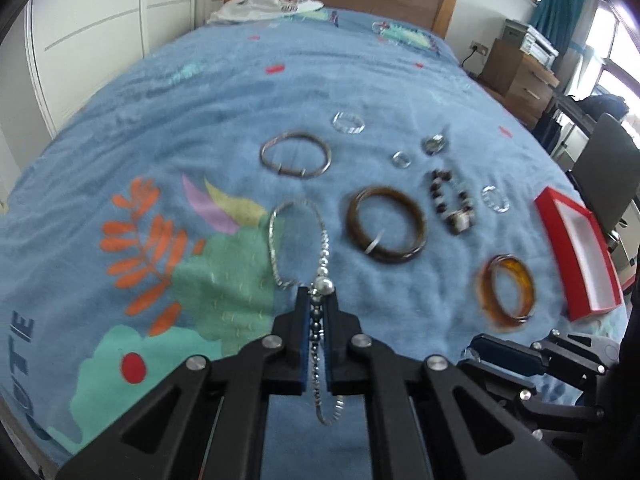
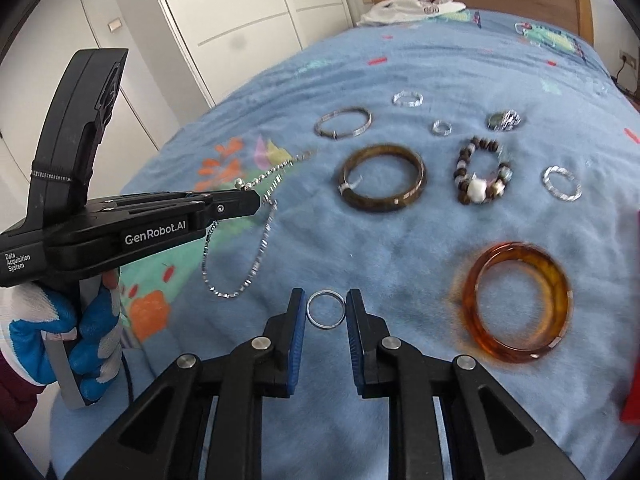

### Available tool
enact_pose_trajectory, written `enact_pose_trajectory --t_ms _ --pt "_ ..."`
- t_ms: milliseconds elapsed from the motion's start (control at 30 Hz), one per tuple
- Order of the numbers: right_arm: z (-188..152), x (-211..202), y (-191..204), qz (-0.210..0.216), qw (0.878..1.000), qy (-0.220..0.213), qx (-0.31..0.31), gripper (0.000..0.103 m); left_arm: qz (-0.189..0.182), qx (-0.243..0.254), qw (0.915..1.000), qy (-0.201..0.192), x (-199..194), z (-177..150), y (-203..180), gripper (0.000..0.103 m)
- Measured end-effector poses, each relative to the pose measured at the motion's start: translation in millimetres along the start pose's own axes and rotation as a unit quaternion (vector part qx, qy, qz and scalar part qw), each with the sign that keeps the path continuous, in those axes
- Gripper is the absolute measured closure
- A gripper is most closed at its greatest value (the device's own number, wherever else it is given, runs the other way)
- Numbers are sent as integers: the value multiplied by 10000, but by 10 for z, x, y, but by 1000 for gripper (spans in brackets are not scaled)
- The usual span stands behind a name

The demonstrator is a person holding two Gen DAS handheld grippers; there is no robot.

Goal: Organize jewelry
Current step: 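Carry the necklace and ring with both tools over the red box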

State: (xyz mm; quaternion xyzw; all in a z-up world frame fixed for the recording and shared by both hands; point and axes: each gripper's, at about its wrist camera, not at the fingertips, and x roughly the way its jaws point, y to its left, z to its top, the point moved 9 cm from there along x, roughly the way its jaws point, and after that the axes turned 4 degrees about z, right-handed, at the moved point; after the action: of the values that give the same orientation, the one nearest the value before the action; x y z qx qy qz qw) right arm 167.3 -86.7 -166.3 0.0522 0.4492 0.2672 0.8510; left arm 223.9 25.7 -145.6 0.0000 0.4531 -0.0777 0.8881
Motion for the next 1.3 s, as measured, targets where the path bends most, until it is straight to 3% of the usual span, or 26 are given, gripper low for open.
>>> enact_pose_trajectory --t_ms 167,333,700,933,1067,1300 --pt "41 -443 24 -133 9994 -322 -14 83 -210 170 9991 -316 -387 193 -221 98" --pt "50 -1062 -143 -500 9962 -704 58 83 -650 437 9951 -606 -798 356 -692 98" --pt "-65 -2441 -950 -1404 9804 -1329 368 83 -1751 1102 9747 -842 -1463 543 -2356 98" --pt "-129 -2940 -1652 -1838 9725 -1366 433 83 -2209 1285 9640 -737 -1421 644 -3373 98" --pt "-160 -3008 -2178 -2009 9700 -1266 516 83 -2248 1412 9622 -615 -1197 754 -3854 98" --pt "-122 -2818 -2895 -1933 9733 -1059 649 83 -2021 1526 9657 -567 -683 994 -4162 98"
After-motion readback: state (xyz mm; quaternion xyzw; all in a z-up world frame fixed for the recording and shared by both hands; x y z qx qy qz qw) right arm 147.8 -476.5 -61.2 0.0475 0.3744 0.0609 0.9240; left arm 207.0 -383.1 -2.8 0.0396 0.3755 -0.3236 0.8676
